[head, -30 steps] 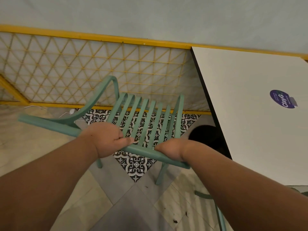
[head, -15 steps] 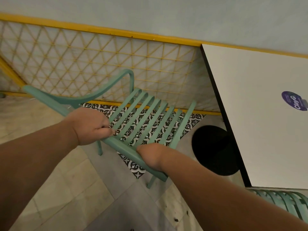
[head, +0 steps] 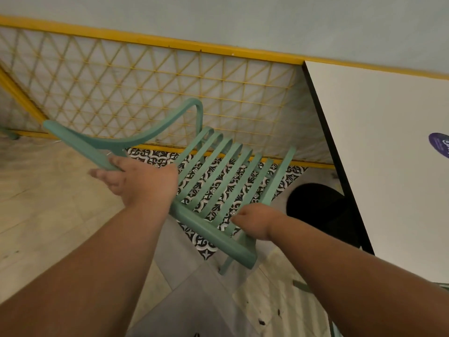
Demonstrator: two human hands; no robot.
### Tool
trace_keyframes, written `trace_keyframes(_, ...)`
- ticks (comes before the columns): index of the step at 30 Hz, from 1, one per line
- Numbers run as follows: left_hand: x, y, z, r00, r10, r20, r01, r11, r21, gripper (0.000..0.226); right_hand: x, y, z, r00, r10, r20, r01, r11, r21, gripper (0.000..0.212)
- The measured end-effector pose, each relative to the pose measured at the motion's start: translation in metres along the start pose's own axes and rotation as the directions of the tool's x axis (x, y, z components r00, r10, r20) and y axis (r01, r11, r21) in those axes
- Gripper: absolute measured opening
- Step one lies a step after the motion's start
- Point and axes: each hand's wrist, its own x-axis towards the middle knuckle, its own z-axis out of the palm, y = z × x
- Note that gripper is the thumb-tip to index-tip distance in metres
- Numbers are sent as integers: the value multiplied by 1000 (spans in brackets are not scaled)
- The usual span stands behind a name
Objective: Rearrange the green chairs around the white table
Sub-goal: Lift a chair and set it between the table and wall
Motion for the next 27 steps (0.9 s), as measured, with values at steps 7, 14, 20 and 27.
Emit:
trace_keyframes(7, 9, -3, 10, 975, 90, -202, -95, 995, -13, 68, 42, 28, 5, 993, 83, -82, -86, 996, -34, 44)
trace_keyframes(14, 14, -3, 11, 974, 94, -206, -106, 993, -49, 61, 67, 33, 12, 994, 99, -55, -105, 988, -113, 46)
trace_keyframes(20, 14, -11, 13, 981, 44, -190, -85, 973, -213, 69, 87, 49, -5, 991, 109, -84, -122, 976, -179, 38)
trace_keyframes(27, 16, -12, 15, 984, 21, -176, -58, 976, -208, 66, 112, 72, -14, 993, 115, 19, -96, 900, -426, 44)
